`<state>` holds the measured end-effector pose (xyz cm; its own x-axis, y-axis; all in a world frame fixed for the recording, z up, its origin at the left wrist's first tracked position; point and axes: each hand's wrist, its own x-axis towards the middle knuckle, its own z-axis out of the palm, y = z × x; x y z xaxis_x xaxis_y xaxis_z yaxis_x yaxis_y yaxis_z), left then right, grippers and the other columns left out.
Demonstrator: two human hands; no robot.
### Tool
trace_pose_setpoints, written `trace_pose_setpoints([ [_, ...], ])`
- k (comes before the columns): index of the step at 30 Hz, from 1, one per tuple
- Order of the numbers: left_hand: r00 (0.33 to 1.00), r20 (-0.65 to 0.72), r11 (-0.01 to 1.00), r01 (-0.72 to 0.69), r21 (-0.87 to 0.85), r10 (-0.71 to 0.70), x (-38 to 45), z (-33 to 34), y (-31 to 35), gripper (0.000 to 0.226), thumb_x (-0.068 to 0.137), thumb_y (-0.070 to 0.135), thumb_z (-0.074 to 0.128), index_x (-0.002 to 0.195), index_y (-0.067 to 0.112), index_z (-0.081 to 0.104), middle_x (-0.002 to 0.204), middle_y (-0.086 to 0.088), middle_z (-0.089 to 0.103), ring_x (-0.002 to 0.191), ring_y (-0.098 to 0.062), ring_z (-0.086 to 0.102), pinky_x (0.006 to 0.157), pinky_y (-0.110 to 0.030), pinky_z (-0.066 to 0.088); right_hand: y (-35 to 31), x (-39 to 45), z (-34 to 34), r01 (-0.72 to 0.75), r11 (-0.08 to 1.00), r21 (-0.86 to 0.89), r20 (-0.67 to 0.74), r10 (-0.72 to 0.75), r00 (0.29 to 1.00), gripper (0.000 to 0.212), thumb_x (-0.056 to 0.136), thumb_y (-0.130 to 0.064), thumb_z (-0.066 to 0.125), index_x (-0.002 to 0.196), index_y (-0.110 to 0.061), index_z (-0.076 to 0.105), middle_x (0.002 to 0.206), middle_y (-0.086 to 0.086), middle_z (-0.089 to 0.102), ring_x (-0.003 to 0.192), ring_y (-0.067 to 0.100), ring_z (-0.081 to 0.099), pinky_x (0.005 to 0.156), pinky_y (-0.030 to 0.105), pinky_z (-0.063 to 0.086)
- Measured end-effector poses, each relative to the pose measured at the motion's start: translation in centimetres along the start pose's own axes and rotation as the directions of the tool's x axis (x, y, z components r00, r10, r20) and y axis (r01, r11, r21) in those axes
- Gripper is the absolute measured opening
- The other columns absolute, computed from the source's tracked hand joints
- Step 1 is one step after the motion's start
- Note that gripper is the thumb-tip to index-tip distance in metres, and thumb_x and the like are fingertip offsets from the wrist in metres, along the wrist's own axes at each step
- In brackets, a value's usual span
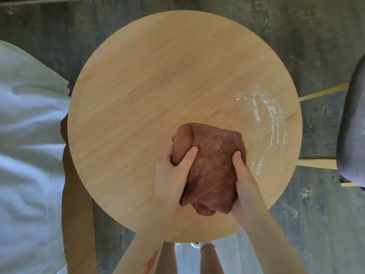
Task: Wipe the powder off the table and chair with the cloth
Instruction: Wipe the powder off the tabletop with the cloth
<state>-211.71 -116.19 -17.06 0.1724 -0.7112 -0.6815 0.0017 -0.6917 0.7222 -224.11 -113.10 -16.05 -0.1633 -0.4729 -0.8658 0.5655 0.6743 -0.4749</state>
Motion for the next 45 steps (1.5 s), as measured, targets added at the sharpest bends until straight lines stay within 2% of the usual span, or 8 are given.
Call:
trace_pose_setpoints([
  [7, 0.998, -0.047, 0.969, -0.017, 0.246, 0.030, 1.5, 0.6, -2.1, 0.040, 0.078, 0.028, 0.072, 0.114, 0.022, 0.056, 0.096, 0.007, 0.065, 0.092, -0.016, 0.063, 0.083, -0.033, 0.052, 0.9, 2.1, -1.0, 0.097, 0.960, -0.264, -0.092, -0.126, 0.988, 0.029, 0.092, -0.040, 0.048, 0.119, -0.031, 0.054, 0.106, -0.009, 0.061, 0.102, 0.015, 0.060, 0.089, 0.037, 0.051],
  [12, 0.984, -0.057, 0.890, -0.126, 0.438, 0.168, 2.8, 0.7, -4.2, 0.043, 0.087, 0.019, 0.060, 0.128, 0.020, 0.046, 0.126, -0.001, 0.058, 0.114, -0.020, 0.056, 0.096, -0.029, 0.043, 1.1, 3.5, -2.0, 0.197, 0.705, -0.681, -0.132, -0.384, 0.914, 0.032, 0.095, -0.025, 0.044, 0.127, -0.020, 0.043, 0.117, 0.002, 0.056, 0.110, 0.025, 0.052, 0.093, 0.033, 0.041],
  [18, 0.809, 0.303, 0.192, -0.447, 0.874, 0.504, 4.8, -0.8, -6.5, 0.042, 0.088, 0.023, 0.035, 0.121, 0.009, 0.058, 0.135, -0.012, 0.056, 0.128, -0.034, 0.048, 0.103, -0.056, 0.029, 2.3, 3.4, -1.3, 0.280, 0.583, -0.763, -0.076, -0.511, 0.856, 0.076, 0.087, -0.017, 0.059, 0.146, -0.012, 0.012, 0.150, 0.008, 0.030, 0.135, 0.024, 0.033, 0.111, 0.032, 0.029],
  [22, 0.778, 0.432, -0.034, -0.469, 0.882, 0.456, 5.8, -1.2, -7.0, 0.046, 0.087, 0.029, 0.034, 0.128, 0.016, 0.049, 0.139, -0.009, 0.053, 0.129, -0.032, 0.047, 0.102, -0.061, 0.028, 3.4, 3.4, 0.0, 0.390, 0.347, -0.853, 0.083, -0.646, 0.758, 0.083, 0.080, -0.017, 0.068, 0.143, -0.028, 0.015, 0.135, 0.016, 0.041, 0.120, 0.031, 0.045, 0.099, 0.036, 0.039],
  [26, 0.781, 0.430, -0.063, -0.454, 0.889, 0.452, 6.3, -1.5, -7.7, 0.046, 0.089, 0.033, 0.031, 0.133, 0.021, 0.037, 0.143, -0.008, 0.048, 0.134, -0.030, 0.041, 0.104, -0.063, 0.026, 5.9, 3.5, 1.5, 0.389, -0.071, -0.918, 0.299, -0.768, 0.566, 0.057, 0.083, -0.015, 0.053, 0.132, -0.033, 0.031, 0.111, 0.011, 0.050, 0.090, 0.031, 0.056, 0.076, 0.042, 0.053],
  [30, 0.763, 0.435, -0.059, -0.467, 0.882, 0.479, 6.6, -1.6, -8.1, 0.050, 0.092, 0.034, 0.026, 0.140, 0.021, 0.029, 0.147, -0.008, 0.041, 0.138, -0.024, 0.020, 0.109, -0.055, 0.011, 7.2, 3.7, 2.9, 0.483, -0.125, -0.867, 0.386, -0.782, 0.490, 0.041, 0.085, -0.014, 0.045, 0.127, -0.013, 0.040, 0.104, 0.009, 0.064, 0.093, 0.018, 0.051, 0.081, 0.028, 0.050],
  [40, 0.776, 0.372, 0.129, -0.496, 0.859, 0.510, 6.9, -2.9, -7.4, 0.045, 0.098, 0.027, 0.019, 0.142, 0.016, 0.026, 0.145, -0.006, 0.044, 0.139, -0.022, 0.032, 0.110, -0.040, 0.011, 8.6, 4.8, 2.9, 0.132, -0.268, -0.954, 0.292, -0.742, 0.603, 0.091, 0.063, -0.051, 0.071, 0.134, -0.005, 0.039, 0.122, 0.013, 0.037, 0.107, 0.027, 0.039, 0.082, 0.039, 0.052],
  [45, 0.775, 0.399, 0.021, -0.468, 0.883, 0.490, 7.1, -3.2, -7.8, 0.048, 0.100, 0.035, 0.012, 0.142, 0.016, 0.028, 0.149, -0.008, 0.035, 0.138, -0.021, 0.020, 0.113, -0.045, 0.012, 9.4, 5.4, 3.1, 0.087, -0.274, -0.958, 0.271, -0.758, 0.594, 0.086, 0.065, -0.048, 0.069, 0.134, -0.007, 0.039, 0.125, 0.012, 0.037, 0.111, 0.028, 0.039, 0.082, 0.041, 0.052],
])
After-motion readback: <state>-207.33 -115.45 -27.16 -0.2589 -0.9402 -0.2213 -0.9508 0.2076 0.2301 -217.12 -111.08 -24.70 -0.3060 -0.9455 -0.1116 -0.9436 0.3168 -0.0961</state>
